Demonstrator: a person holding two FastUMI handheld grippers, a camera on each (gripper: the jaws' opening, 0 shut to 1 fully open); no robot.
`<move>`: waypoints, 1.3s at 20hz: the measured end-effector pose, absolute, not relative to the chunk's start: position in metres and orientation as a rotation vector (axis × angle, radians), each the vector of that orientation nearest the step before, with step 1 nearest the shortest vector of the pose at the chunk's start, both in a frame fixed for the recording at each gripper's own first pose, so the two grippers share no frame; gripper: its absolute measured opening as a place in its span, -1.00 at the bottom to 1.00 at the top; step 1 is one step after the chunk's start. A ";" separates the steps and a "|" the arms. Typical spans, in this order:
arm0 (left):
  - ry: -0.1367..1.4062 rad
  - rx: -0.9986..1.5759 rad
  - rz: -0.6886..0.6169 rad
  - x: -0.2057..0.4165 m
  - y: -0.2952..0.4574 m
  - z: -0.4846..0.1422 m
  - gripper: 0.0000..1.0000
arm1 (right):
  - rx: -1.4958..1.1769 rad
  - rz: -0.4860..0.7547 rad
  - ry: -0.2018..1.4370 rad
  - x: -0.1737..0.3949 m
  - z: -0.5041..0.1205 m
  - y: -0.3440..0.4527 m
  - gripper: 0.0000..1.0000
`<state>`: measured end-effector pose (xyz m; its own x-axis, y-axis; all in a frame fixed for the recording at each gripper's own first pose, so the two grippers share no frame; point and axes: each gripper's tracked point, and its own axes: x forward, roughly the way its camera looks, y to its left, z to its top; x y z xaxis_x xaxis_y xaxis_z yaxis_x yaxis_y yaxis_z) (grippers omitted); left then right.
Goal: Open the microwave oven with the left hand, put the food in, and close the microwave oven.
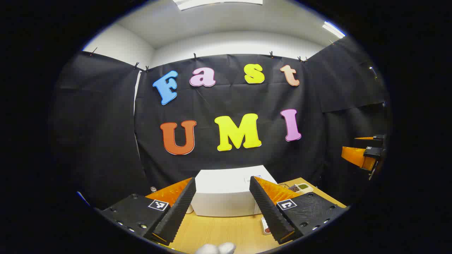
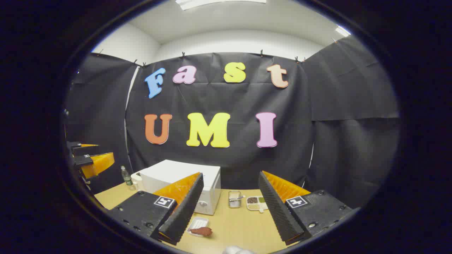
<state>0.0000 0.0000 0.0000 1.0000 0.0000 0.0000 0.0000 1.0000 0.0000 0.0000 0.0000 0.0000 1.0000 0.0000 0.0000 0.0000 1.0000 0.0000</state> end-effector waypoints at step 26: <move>0.035 -0.017 -0.097 0.083 -0.084 -0.115 0.90 | -0.027 -0.055 0.038 0.018 -0.006 -0.052 0.99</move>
